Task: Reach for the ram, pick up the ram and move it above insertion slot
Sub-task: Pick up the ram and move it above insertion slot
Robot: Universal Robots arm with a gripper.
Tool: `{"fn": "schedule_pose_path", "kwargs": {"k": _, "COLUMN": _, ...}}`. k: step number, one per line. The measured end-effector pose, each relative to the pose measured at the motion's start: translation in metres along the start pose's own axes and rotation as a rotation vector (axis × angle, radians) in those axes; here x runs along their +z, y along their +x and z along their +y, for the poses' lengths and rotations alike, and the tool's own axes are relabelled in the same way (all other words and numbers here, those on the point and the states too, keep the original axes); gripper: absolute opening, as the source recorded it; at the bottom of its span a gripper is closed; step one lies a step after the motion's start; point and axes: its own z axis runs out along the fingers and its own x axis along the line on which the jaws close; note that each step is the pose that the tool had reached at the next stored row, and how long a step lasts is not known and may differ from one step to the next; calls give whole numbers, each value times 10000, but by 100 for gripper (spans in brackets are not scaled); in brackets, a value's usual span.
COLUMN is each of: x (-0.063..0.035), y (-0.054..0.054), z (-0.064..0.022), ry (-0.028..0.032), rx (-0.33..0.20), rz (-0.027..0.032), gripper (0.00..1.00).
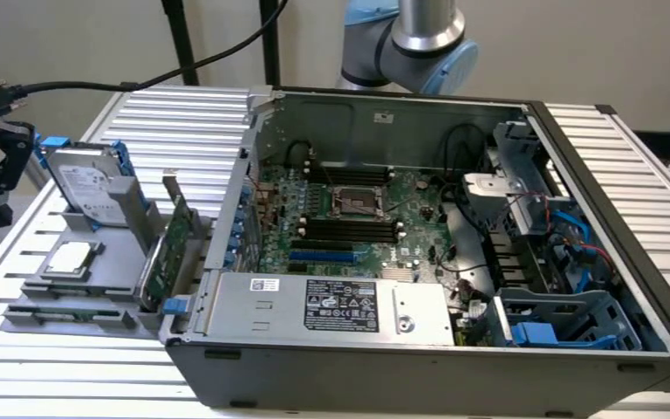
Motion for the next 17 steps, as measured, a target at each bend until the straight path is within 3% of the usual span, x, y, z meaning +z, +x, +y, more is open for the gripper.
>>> {"fn": "schedule_pose_path", "kwargs": {"k": 17, "x": 14, "y": 0, "z": -1, "ry": 14, "rx": -3090, "rz": 73, "gripper": 11}}
